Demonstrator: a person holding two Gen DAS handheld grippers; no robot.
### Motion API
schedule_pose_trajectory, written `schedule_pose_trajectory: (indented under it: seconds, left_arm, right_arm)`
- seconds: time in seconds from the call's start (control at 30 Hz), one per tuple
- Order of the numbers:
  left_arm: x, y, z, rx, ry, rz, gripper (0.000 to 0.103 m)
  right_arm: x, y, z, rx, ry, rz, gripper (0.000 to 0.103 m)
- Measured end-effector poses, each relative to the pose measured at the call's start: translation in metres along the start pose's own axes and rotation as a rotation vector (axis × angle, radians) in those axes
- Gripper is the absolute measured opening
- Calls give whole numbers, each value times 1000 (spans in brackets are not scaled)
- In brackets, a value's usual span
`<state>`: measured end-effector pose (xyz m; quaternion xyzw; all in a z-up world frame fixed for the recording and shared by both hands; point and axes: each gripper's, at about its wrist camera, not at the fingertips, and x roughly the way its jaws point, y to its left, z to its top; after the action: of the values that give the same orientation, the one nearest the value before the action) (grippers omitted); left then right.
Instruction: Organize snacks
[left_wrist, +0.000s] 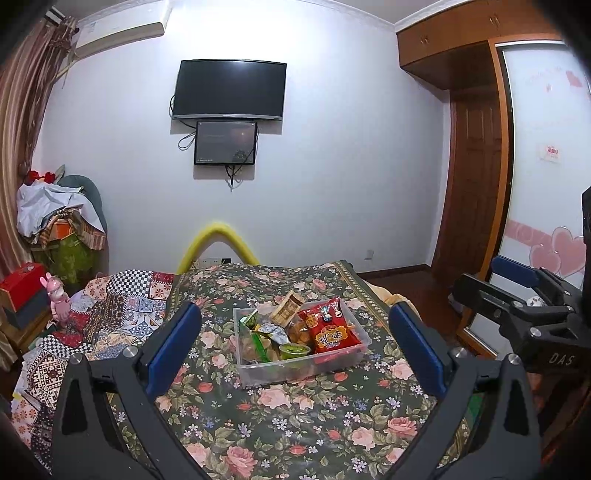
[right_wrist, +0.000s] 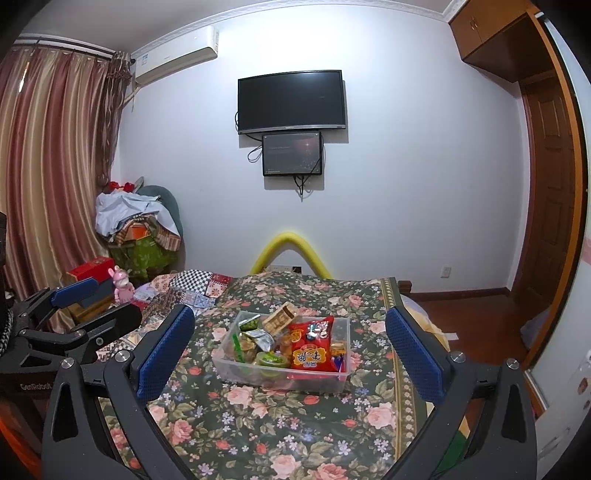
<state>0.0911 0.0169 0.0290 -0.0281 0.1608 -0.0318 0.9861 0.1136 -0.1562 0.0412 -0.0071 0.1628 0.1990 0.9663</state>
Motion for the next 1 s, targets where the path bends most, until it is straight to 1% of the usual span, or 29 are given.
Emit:
schedule_pose_trajectory:
  seconds: [0.57,1.0]
  left_arm:
    - [-1,-2,1,-4,2,-4,103]
    - [-4,3,4,-28,-2,-20,103]
  right_arm:
    - [0,-1,-1,6,2,5,103]
    - [-3,1,0,5,-11,3,103]
